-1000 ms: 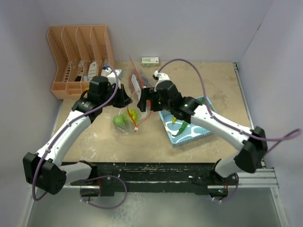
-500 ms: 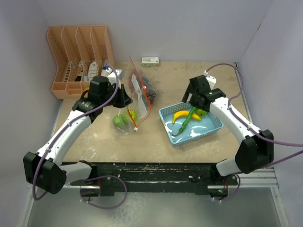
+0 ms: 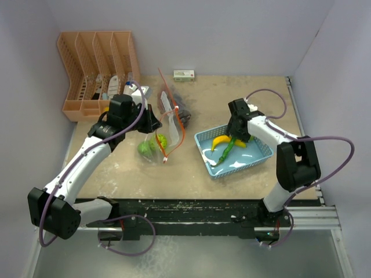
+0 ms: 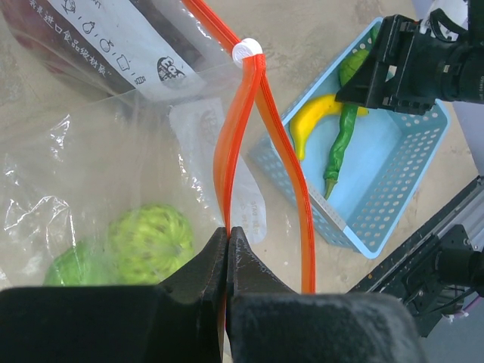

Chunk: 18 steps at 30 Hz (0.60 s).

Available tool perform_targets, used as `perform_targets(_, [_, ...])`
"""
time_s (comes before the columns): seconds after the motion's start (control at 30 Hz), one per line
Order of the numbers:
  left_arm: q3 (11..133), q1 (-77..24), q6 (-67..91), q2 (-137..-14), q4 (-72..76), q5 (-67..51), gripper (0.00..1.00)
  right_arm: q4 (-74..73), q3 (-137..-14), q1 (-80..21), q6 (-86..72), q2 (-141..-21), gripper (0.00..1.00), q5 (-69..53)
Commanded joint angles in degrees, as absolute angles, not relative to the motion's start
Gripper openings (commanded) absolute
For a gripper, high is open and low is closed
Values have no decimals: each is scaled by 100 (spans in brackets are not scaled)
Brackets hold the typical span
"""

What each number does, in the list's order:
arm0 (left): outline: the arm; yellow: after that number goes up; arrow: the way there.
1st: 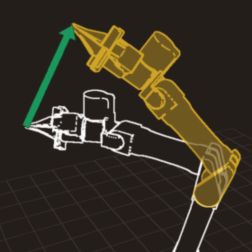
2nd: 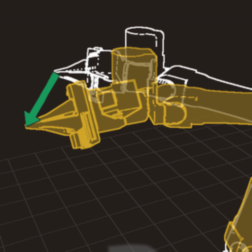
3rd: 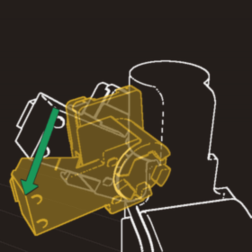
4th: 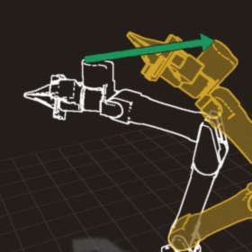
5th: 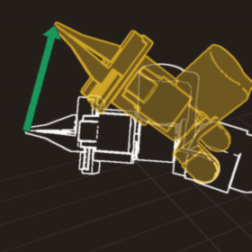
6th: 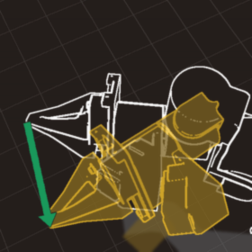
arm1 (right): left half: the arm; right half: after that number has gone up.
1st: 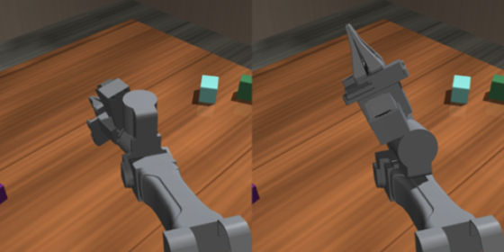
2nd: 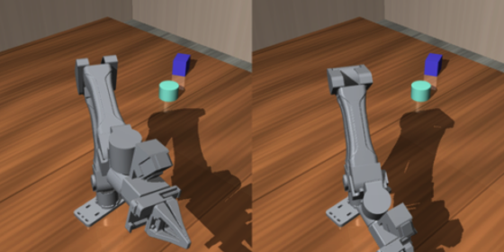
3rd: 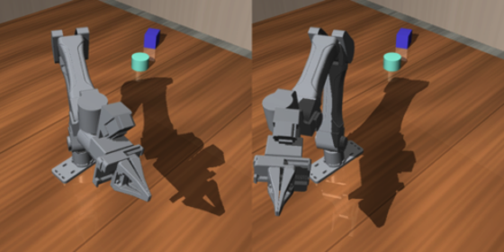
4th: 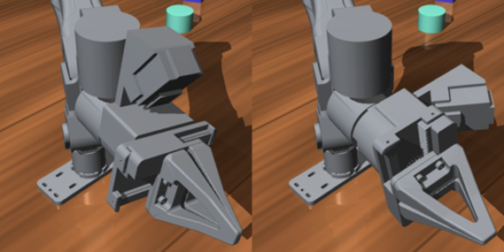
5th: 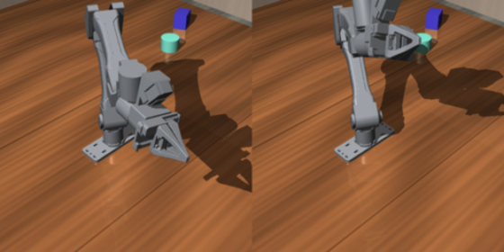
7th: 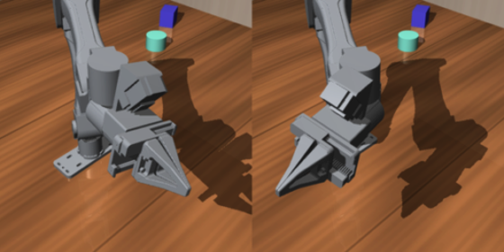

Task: Place the food in the zip-top bag and seal the zipper
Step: Pick up the fake vegetable from the bin.

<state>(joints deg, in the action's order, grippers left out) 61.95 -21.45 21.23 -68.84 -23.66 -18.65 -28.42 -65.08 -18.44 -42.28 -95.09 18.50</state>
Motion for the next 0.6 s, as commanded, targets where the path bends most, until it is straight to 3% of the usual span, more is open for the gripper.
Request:
perform_targets(0.0, [6188,-2164,2012,-6740,-2269,-1881,0,-2581,-6521,-1784,-4172,-9577,49,1928])
perform_targets(0.03, [6188,-2165,2013,-6741,-2278,-1879,0,-2613,-6530,-1778,-4185,-9599,27,1942])
perform_targets(0.07, [6185,-2166,2013,-6743,-2277,-1881,0,-2644,-6526,-1776,-4212,-9601,12,1964])
perform_targets(0.13, [6179,-2168,2011,-6750,-2277,-1872,0,-2709,-6498,-1776,-4237,-9521,0,2030])
perform_targets(0.33, [6171,-2165,2021,-6775,-2269,-1886,0,-2987,-6419,-1784,-4137,-8778,0,2597])
perform_targets(0.57, [6187,-2165,2022,-6801,-2259,-1910,0,-2233,-6276,-1832,-3647,-7278,0,1755])
